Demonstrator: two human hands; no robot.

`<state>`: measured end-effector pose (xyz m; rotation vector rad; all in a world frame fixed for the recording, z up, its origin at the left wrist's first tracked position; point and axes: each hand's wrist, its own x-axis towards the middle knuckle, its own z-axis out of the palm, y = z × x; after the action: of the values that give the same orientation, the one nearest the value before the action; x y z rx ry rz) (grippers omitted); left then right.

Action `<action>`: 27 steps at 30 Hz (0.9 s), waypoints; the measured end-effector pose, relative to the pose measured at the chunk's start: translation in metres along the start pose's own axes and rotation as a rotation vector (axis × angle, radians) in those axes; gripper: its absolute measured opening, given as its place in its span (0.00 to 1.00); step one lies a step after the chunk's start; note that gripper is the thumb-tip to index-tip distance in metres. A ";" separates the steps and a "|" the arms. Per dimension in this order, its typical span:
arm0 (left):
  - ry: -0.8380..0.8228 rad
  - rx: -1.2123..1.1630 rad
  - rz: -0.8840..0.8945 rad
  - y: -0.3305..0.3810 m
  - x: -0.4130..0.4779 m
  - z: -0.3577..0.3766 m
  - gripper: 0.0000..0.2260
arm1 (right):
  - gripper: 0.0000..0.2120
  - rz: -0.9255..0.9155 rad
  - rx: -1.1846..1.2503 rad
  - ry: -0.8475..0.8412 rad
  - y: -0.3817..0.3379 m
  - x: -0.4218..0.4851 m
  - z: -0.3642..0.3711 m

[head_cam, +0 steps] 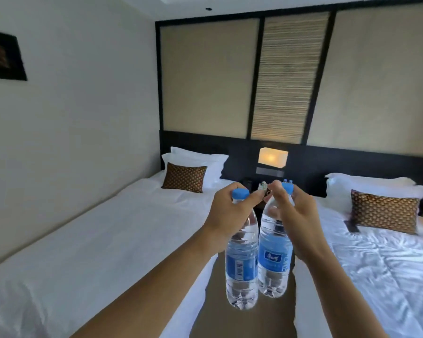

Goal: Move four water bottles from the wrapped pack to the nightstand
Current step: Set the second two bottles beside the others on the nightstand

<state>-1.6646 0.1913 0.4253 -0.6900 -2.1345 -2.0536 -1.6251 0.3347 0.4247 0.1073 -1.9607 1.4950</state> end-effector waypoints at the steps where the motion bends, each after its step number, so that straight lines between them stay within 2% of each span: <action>1: -0.026 -0.026 0.002 -0.012 0.033 0.006 0.12 | 0.20 -0.013 -0.016 0.007 0.016 0.025 0.001; 5: -0.114 -0.009 0.051 -0.044 0.167 0.026 0.10 | 0.23 0.010 -0.061 0.048 0.070 0.131 0.007; 8: -0.153 0.003 0.105 -0.066 0.265 0.048 0.10 | 0.18 0.027 -0.073 0.101 0.111 0.210 0.004; 12: -0.213 0.021 0.131 -0.108 0.377 0.086 0.13 | 0.20 0.065 -0.061 0.170 0.179 0.306 -0.005; 20: -0.277 0.031 0.121 -0.221 0.610 0.190 0.14 | 0.21 0.051 -0.014 0.200 0.343 0.513 -0.040; 27: -0.323 0.061 0.151 -0.272 0.812 0.280 0.17 | 0.21 0.094 -0.010 0.262 0.461 0.715 -0.079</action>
<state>-2.4285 0.6686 0.4557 -1.2055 -2.2112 -1.8981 -2.3482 0.7890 0.4396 -0.1793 -1.7824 1.4769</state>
